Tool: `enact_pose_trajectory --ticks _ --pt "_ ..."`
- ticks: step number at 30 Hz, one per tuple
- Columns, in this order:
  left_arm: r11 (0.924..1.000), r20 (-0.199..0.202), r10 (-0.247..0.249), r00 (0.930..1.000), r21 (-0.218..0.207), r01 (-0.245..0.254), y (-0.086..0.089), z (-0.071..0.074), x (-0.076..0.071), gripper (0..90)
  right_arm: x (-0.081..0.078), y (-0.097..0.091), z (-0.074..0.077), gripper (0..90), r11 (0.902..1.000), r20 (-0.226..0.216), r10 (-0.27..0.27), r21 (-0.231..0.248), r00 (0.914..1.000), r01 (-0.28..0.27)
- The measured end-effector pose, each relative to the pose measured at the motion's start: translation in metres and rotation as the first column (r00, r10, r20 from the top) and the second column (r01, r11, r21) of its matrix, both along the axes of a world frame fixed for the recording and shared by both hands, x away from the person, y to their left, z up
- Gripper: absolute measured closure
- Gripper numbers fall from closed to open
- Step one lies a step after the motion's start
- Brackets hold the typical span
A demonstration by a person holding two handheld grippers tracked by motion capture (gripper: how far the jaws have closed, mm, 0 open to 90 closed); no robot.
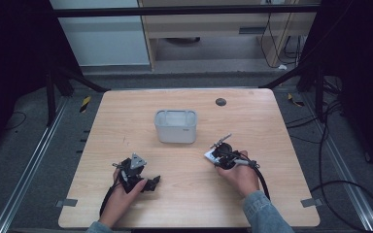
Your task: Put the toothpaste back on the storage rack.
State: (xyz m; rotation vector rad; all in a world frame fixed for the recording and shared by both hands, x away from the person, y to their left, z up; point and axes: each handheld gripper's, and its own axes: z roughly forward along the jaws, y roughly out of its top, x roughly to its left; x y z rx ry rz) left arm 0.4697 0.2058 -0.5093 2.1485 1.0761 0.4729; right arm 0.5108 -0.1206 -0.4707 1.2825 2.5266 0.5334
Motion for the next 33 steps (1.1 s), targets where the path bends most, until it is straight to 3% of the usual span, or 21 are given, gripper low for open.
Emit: enact_pose_trajectory --ticks 10,15,19,26,29,33 --pt "1.0 0.0 0.0 1.0 -0.001 0.0 0.0 0.0 0.0 0.0 0.003 -0.013 0.005 78.5 0.9959 -0.022 -0.026 0.086 0.9994 0.028" --pt "1.0 0.0 -0.001 1.0 -0.001 0.001 0.0 0.0 0.0 0.0 0.007 -0.013 0.01 78.9 0.9968 -0.042 -0.01 0.079 0.9991 0.013" --pt "1.0 0.0 -0.001 1.0 -0.002 0.001 0.0 0.0 0.0 0.0 0.009 -0.015 0.019 79.1 0.9969 -0.03 -0.017 0.076 0.9994 0.019" --pt "1.0 -0.001 -0.01 1.0 0.0 0.01 -0.001 0.0 0.002 0.0 0.015 -0.024 0.048 79.2 0.9952 0.031 -0.038 0.091 0.9988 0.035" --pt "1.0 -0.001 -0.009 1.0 0.001 0.009 -0.001 0.0 0.003 0.0 0.018 -0.025 0.055 79.3 0.9937 0.043 -0.048 0.103 0.9979 0.043" --pt "0.9999 -0.002 -0.01 0.9999 0.001 0.01 -0.001 0.0 0.003 0.0 0.021 -0.029 0.073 79.5 0.9874 0.097 -0.077 0.146 0.9923 0.062"
